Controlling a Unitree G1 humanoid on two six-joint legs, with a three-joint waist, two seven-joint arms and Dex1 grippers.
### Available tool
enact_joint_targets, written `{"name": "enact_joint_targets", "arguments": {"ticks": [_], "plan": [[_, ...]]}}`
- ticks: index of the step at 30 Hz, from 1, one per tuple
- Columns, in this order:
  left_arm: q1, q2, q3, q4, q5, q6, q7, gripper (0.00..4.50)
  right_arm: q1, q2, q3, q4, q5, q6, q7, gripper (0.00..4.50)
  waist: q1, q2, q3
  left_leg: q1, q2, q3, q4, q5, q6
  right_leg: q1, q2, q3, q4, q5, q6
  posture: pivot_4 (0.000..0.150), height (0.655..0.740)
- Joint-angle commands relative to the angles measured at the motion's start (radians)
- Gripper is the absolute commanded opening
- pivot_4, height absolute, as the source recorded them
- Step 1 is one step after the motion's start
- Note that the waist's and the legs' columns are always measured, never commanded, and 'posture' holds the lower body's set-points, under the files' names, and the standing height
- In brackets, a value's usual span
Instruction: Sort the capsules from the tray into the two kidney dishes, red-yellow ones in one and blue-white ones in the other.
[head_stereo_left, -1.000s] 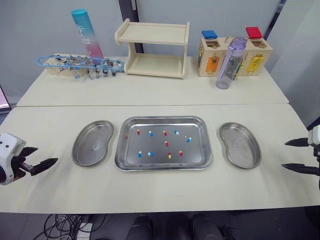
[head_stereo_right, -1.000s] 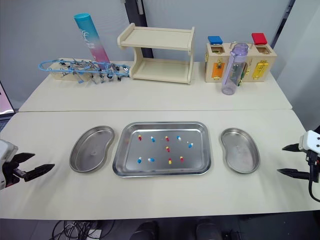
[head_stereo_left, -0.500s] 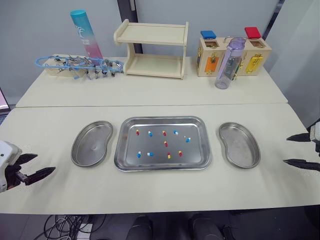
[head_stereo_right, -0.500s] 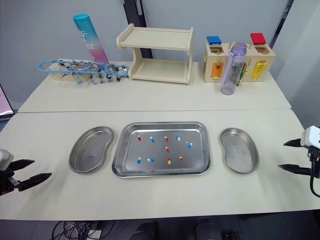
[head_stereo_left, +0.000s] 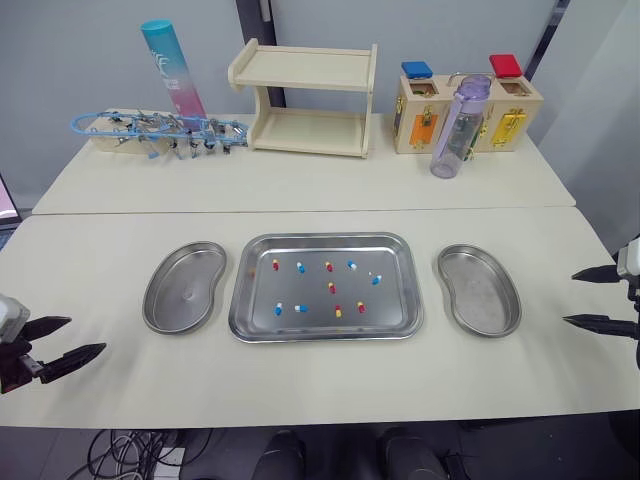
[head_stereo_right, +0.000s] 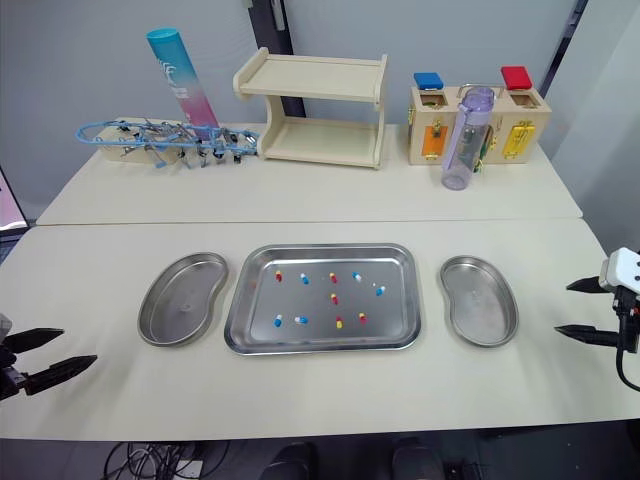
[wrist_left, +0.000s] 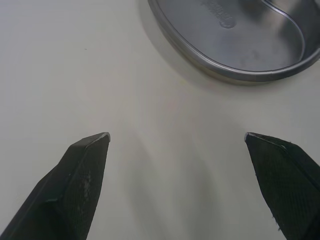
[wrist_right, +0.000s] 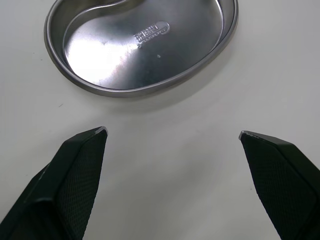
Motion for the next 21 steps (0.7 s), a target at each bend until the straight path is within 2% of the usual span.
{"name": "enact_joint_targets", "arguments": {"ticks": [1, 5, 7, 11, 16, 21], "plan": [[0.079, -0.052, 0.084, -0.167, -0.089, 0.089, -0.002, 4.47, -0.015, 0.005, -0.016, -0.001, -0.001, -0.025, -0.015, 4.5, -0.001, 0.0, 0.0, 0.0, 0.0, 0.0, 0.0, 0.0, 0.0, 0.0, 0.0, 0.0, 0.0, 0.0, 0.0, 0.15, 0.74], [0.197, -0.18, 0.129, -0.436, -0.188, 0.147, 0.021, 4.47, 0.01, 0.01, -0.024, -0.006, 0.002, -0.03, -0.02, 4.5, 0.001, 0.0, 0.0, 0.0, 0.001, 0.001, 0.0, 0.0, 0.0, 0.001, 0.0, 0.001, 0.0, 0.0, 0.0, 0.15, 0.74], [0.227, -0.249, 0.107, -0.548, -0.209, 0.165, 0.072, 4.47, 0.017, 0.02, -0.025, -0.002, -0.004, -0.052, -0.038, 4.5, 0.004, 0.0, 0.0, 0.002, 0.001, 0.001, 0.0, 0.0, 0.0, 0.003, 0.0, 0.0, -0.001, 0.0, 0.0, 0.15, 0.74], [0.252, -0.364, 0.027, -0.695, -0.21, 0.085, 0.072, 4.47, 0.024, 0.03, -0.028, -0.012, -0.005, -0.075, -0.059, 4.5, 0.012, 0.0, -0.001, 0.003, 0.0, 0.001, 0.002, 0.0, 0.0, 0.006, 0.0, 0.0, -0.003, 0.0, 0.0, 0.15, 0.74], [0.266, -0.439, -0.072, -0.746, -0.189, 0.004, 0.056, 4.47, 0.033, 0.023, -0.035, -0.052, 0.017, -0.066, -0.039, 4.5, 0.023, 0.0, -0.001, 0.003, 0.0, 0.001, 0.002, -0.001, 0.001, 0.007, 0.0, 0.0, -0.006, 0.0, 0.0, 0.15, 0.74], [0.253, -0.466, -0.111, -0.727, -0.179, -0.039, 0.071, 4.47, 0.022, 0.015, -0.036, -0.232, 0.077, 0.031, -0.021, 4.5, 0.023, 0.0, -0.001, 0.003, 0.0, 0.001, 0.002, -0.001, 0.001, 0.007, 0.0, 0.0, -0.006, 0.0, 0.0, 0.15, 0.74]]}}
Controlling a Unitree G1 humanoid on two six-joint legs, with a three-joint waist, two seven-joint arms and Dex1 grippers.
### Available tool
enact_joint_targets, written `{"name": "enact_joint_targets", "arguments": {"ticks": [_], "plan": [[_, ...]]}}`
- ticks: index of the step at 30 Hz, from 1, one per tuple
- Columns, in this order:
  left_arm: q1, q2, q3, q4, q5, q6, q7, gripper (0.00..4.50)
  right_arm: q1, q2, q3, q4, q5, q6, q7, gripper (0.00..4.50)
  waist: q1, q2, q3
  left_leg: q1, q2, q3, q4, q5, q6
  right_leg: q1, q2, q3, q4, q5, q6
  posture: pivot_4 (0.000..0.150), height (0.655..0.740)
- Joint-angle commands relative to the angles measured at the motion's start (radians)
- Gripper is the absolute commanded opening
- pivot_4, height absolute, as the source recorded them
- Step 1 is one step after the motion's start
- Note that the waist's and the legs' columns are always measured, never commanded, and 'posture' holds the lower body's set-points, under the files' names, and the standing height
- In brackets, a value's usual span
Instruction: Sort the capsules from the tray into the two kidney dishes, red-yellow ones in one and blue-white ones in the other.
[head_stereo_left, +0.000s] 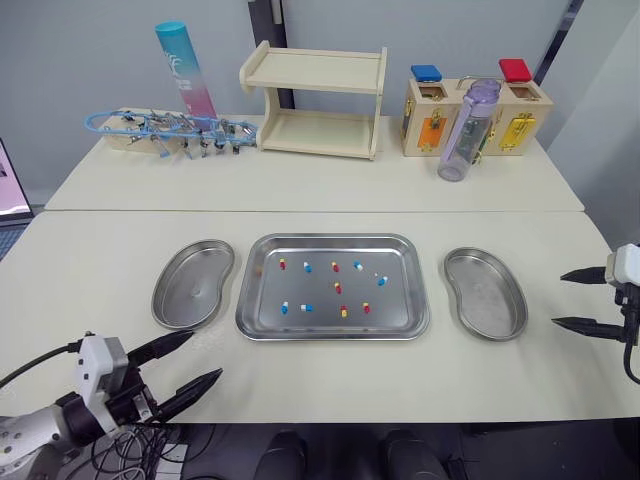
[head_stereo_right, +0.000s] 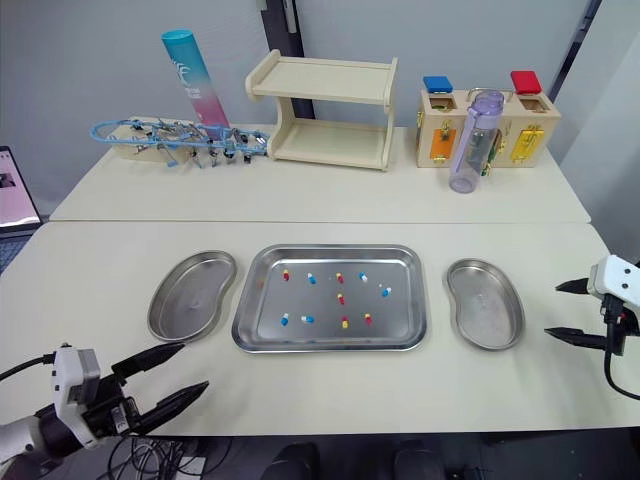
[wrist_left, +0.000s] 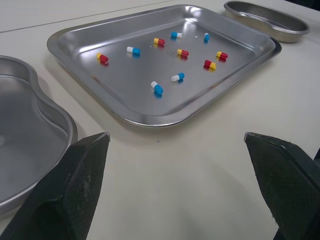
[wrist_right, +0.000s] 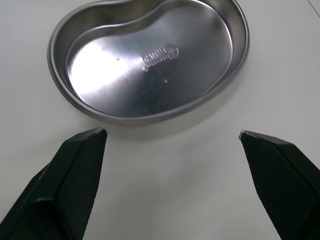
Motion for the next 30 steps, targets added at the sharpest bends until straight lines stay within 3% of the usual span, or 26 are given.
{"name": "enact_joint_targets", "arguments": {"ticks": [1, 6, 11, 15, 19, 22, 30], "plan": [[-0.01, -0.014, -0.021, -0.008, 0.001, -0.041, 0.011, 4.47, -0.023, -0.02, -0.028, -0.182, 0.068, 0.089, 0.002, 4.5, 0.0, 0.001, 0.0, 0.0, 0.0, 0.0, 0.0, 0.0, 0.0, 0.0, 0.0, 0.0, 0.0, 0.0, 0.0, 0.15, 0.74], [-0.022, -0.028, -0.038, -0.026, -0.021, -0.057, 0.016, 4.47, -0.183, 0.086, 0.104, -0.522, 0.181, 0.337, -0.111, 4.5, -0.003, 0.0, -0.001, 0.0, 0.002, 0.0, 0.0, 0.0, 0.0, 0.0, 0.001, 0.0, 0.0, 0.0, 0.0, 0.15, 0.74], [-0.042, -0.017, -0.053, -0.008, -0.014, -0.06, 0.015, 4.47, -0.397, 0.341, 0.337, -0.632, 0.151, 0.54, -0.299, 4.5, 0.002, -0.004, -0.002, -0.001, 0.002, -0.001, 0.0, 0.0, 0.0, 0.0, 0.002, -0.001, -0.004, 0.0, 0.0, 0.15, 0.74], [-0.051, -0.016, -0.073, -0.004, -0.007, -0.066, 0.014, 4.47, -0.493, 0.515, 0.528, -0.584, 0.066, 0.553, -0.335, 4.5, 0.009, -0.004, -0.002, -0.002, 0.002, -0.003, -0.001, 0.0, 0.0, 0.0, 0.002, -0.002, -0.005, 0.001, 0.0, 0.15, 0.74], [-0.054, -0.014, -0.083, -0.005, -0.006, -0.067, 0.012, 4.5, -0.55, 0.621, 0.641, -0.495, -0.02, 0.512, -0.348, 3.63, 0.014, -0.004, -0.002, -0.002, 0.001, -0.004, -0.001, 0.0, 0.0, 0.0, 0.001, -0.003, -0.007, 0.002, 0.001, 0.15, 0.74], [-0.061, -0.009, -0.087, 0.003, -0.005, -0.068, 0.009, 4.5, -0.6, 0.688, 0.709, -0.408, -0.088, 0.455, -0.345, 2.6, 0.012, -0.004, -0.002, -0.002, 0.001, -0.004, -0.001, 0.0, 0.0, 0.0, 0.001, -0.004, -0.007, 0.003, 0.0, 0.15, 0.74], [-0.083, 0.003, -0.094, 0.062, 0.004, -0.101, -0.024, 4.5, -0.728, 0.851, 0.806, -0.156, -0.216, 0.314, -0.311, 2.6, 0.001, -0.004, -0.002, -0.001, 0.002, -0.005, -0.002, 0.0, 0.0, -0.001, 0.002, -0.004, -0.006, 0.003, -0.001, 0.15, 0.74]]}}
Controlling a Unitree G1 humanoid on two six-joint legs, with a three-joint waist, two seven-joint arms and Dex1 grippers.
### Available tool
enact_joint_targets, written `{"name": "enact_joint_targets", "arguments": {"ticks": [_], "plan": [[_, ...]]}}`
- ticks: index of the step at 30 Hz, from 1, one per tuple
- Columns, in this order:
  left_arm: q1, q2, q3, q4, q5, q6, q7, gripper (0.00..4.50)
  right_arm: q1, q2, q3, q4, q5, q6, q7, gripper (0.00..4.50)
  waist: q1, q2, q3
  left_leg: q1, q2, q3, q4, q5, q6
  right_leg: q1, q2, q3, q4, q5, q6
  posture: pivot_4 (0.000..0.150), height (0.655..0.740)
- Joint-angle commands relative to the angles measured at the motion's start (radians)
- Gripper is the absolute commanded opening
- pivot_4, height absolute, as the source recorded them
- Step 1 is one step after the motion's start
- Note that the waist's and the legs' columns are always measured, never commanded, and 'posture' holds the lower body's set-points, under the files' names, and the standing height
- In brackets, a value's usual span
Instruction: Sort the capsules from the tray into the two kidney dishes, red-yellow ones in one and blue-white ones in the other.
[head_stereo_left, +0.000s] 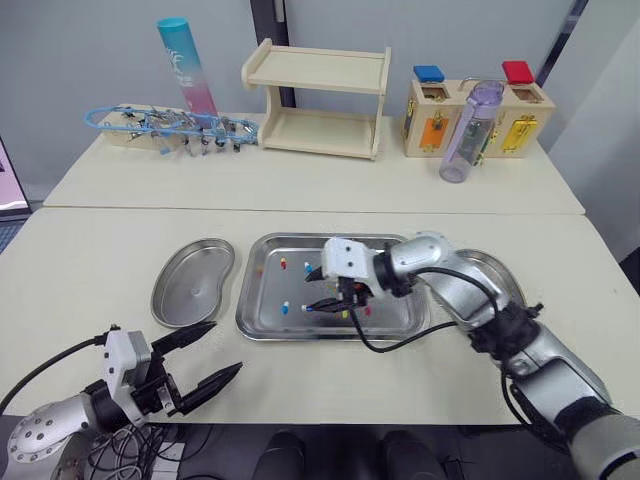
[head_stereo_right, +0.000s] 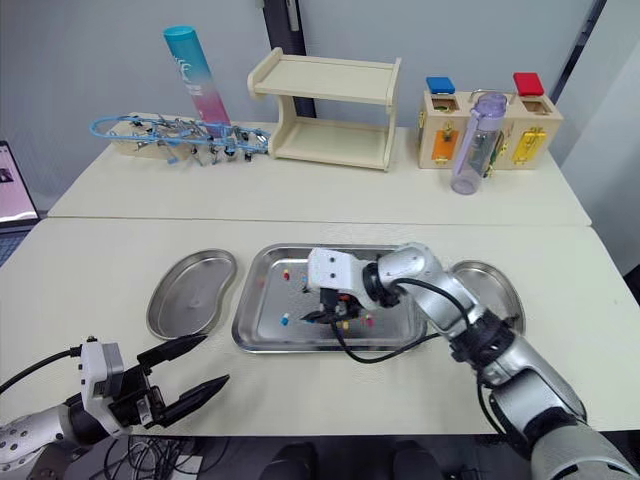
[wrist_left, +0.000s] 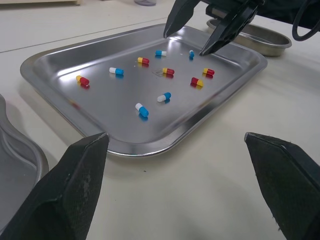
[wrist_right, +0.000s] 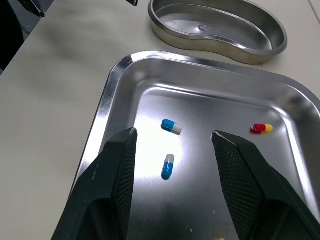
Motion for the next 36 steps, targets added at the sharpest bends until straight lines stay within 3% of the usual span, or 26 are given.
{"name": "enact_joint_targets", "arguments": {"ticks": [1, 6, 13, 28, 31, 36], "plan": [[-0.008, 0.014, 0.001, 0.019, 0.001, -0.035, -0.018, 4.5, -0.056, 0.049, 0.009, 0.082, -0.042, -0.073, 0.013, 2.6, -0.001, 0.0, 0.0, 0.0, 0.0, 0.0, 0.0, 0.0, 0.0, 0.0, 0.0, 0.0, 0.0, 0.0, 0.0, 0.15, 0.74], [-0.008, 0.017, -0.007, 0.025, 0.003, -0.046, -0.018, 4.5, -0.128, 0.188, 0.045, 0.301, -0.114, -0.169, 0.007, 2.6, -0.005, 0.0, 0.0, 0.001, 0.001, 0.0, 0.0, 0.0, 0.0, -0.002, 0.001, 0.0, 0.001, 0.0, 0.0, 0.15, 0.74], [-0.003, 0.018, -0.016, 0.019, 0.004, -0.054, -0.017, 4.5, -0.187, 0.28, 0.049, 0.533, -0.196, -0.284, 0.013, 2.6, -0.007, 0.001, 0.0, 0.0, 0.001, -0.001, -0.001, 0.0, 0.0, -0.004, 0.001, 0.0, 0.001, 0.0, -0.001, 0.15, 0.74], [-0.011, 0.03, -0.031, -0.03, 0.001, -0.022, 0.021, 4.5, -0.226, 0.348, -0.003, 0.746, -0.251, -0.382, 0.035, 2.6, -0.022, 0.001, 0.001, 0.001, 0.003, 0.0, -0.001, 0.0, 0.0, -0.007, 0.004, 0.001, 0.006, 0.0, -0.001, 0.15, 0.74], [-0.016, 0.032, -0.036, -0.038, 0.001, -0.014, 0.03, 4.5, -0.224, 0.355, -0.005, 0.758, -0.258, -0.384, 0.037, 2.01, -0.024, 0.001, 0.001, 0.001, 0.004, 0.0, -0.001, 0.0, 0.0, -0.007, 0.005, 0.002, 0.007, 0.0, -0.001, 0.15, 0.74], [-0.016, 0.034, -0.038, -0.021, 0.004, -0.024, 0.026, 4.5, -0.222, 0.378, -0.021, 0.766, -0.261, -0.367, 0.046, 0.63, -0.024, 0.001, 0.001, 0.001, 0.006, 0.001, -0.001, 0.0, 0.0, -0.007, 0.007, 0.003, 0.009, 0.0, -0.001, 0.15, 0.74]]}}
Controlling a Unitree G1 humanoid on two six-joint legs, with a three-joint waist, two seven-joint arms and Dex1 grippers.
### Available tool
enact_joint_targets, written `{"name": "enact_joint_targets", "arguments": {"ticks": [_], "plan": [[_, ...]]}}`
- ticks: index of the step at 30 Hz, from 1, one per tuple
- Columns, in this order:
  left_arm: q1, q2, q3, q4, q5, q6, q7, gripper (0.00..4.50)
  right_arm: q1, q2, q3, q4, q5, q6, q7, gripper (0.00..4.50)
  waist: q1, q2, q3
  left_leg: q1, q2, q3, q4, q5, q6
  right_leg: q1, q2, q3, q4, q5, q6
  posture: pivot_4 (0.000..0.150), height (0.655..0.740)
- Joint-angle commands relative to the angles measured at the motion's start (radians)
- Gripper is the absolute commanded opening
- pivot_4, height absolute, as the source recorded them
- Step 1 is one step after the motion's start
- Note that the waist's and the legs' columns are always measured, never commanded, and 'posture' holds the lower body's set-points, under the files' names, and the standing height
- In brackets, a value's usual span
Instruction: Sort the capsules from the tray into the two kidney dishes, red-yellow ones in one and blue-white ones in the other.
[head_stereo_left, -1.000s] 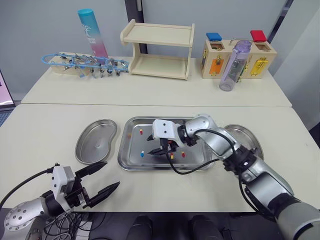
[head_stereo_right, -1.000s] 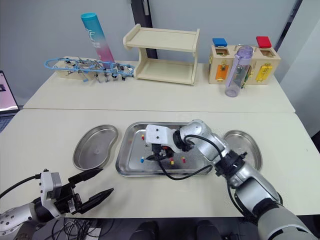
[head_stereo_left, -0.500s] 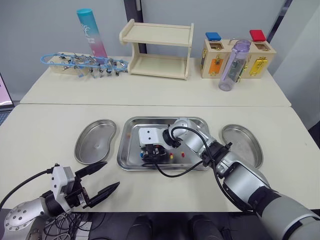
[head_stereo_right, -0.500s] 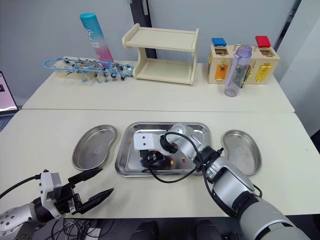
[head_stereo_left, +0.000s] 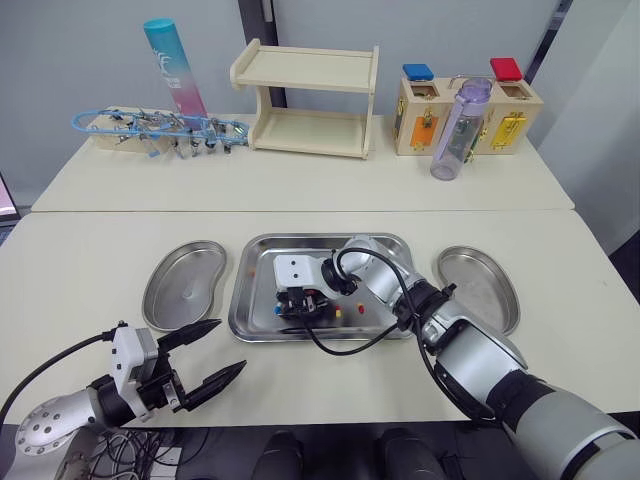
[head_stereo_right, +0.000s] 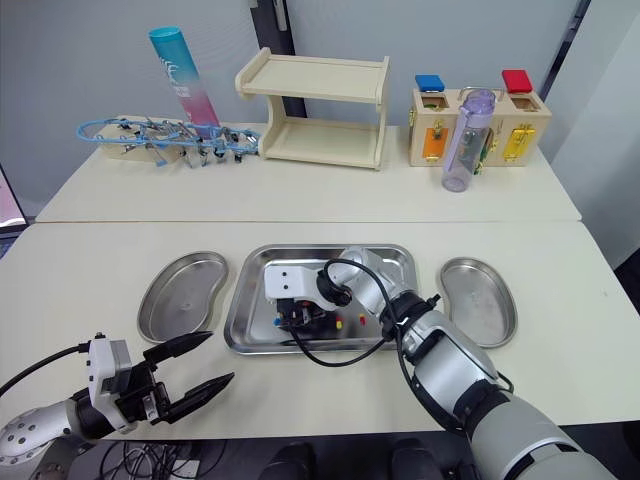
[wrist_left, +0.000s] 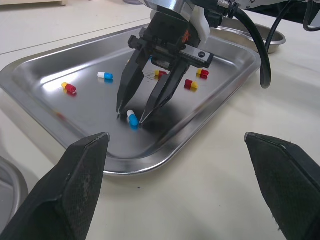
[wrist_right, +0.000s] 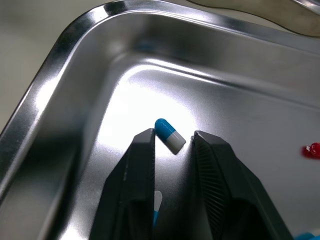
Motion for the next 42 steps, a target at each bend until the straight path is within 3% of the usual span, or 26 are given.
{"name": "enact_joint_targets", "arguments": {"ticks": [1, 3, 12, 17, 23, 25, 29, 35, 42], "plan": [[0.004, 0.015, 0.008, -0.01, 0.0, -0.015, -0.007, 4.5, -0.016, 0.021, -0.021, 0.007, -0.008, 0.009, 0.005, 0.39, 0.0, 0.0, 0.0, 0.0, 0.0, 0.0, 0.0, 0.0, 0.0, 0.0, 0.0, 0.0, 0.001, 0.0, 0.0, 0.15, 0.74], [0.005, 0.017, 0.009, -0.003, 0.001, -0.018, -0.01, 4.5, -0.017, 0.03, -0.025, 0.015, -0.016, 0.008, 0.002, 0.04, 0.0, 0.0, 0.0, 0.0, 0.0, 0.0, 0.0, 0.0, 0.0, 0.0, 0.0, 0.0, 0.002, -0.001, -0.002, 0.15, 0.74], [0.015, 0.021, 0.024, -0.011, -0.007, -0.016, -0.003, 4.5, -0.015, 0.045, -0.049, -0.007, -0.008, 0.012, 0.008, 0.04, 0.0, 0.0, 0.0, 0.0, 0.001, 0.0, -0.001, 0.0, 0.0, -0.001, 0.001, 0.0, 0.004, -0.002, -0.003, 0.15, 0.74], [0.0, 0.024, 0.019, -0.025, -0.021, -0.006, 0.005, 4.5, 0.015, 0.009, -0.091, -0.169, 0.039, 0.08, 0.047, 0.04, 0.0, 0.001, 0.0, 0.0, 0.001, 0.0, -0.001, 0.0, 0.0, -0.002, 0.001, 0.0, 0.004, -0.002, -0.004, 0.15, 0.74], [-0.049, 0.048, -0.011, -0.038, -0.029, -0.009, -0.033, 4.5, 0.208, -0.181, -0.168, -0.711, 0.125, 0.322, 0.082, 0.04, 0.017, 0.0, 0.0, -0.002, 0.001, -0.001, -0.001, 0.0, 0.0, -0.001, 0.001, -0.001, 0.003, -0.002, -0.003, 0.15, 0.74], [-0.092, 0.057, -0.049, -0.062, -0.04, -0.002, -0.063, 4.5, 0.328, -0.296, -0.251, -0.96, 0.165, 0.466, 0.069, 0.04, 0.027, 0.001, 0.0, -0.002, 0.001, 0.0, -0.001, 0.0, 0.0, -0.001, 0.001, 0.0, 0.003, -0.002, -0.003, 0.15, 0.74], [-0.155, 0.059, -0.117, -0.096, -0.054, 0.009, -0.099, 4.5, 0.474, -0.46, -0.391, -1.236, 0.241, 0.687, 0.032, 0.04, 0.039, 0.001, 0.001, -0.003, 0.001, 0.0, -0.001, 0.0, -0.001, 0.0, 0.001, 0.0, -0.001, -0.002, -0.003, 0.15, 0.74], [-0.242, 0.023, -0.22, -0.118, -0.082, 0.016, -0.133, 4.5, 0.674, -0.692, -0.677, -1.434, 0.341, 0.911, -0.013, 0.04, 0.036, 0.002, 0.002, -0.003, 0.001, 0.0, -0.003, 0.0, -0.001, 0.0, 0.001, -0.001, -0.003, -0.002, -0.003, 0.15, 0.74], [-0.274, -0.021, -0.302, -0.139, -0.088, 0.008, -0.155, 4.5, 0.915, -0.842, -0.91, -1.405, 0.363, 0.949, -0.09, 0.04, 0.037, 0.002, 0.002, -0.002, 0.001, 0.001, -0.004, -0.001, 0.0, 0.004, 0.001, 0.0, -0.008, -0.002, -0.003, 0.15, 0.74]]}}
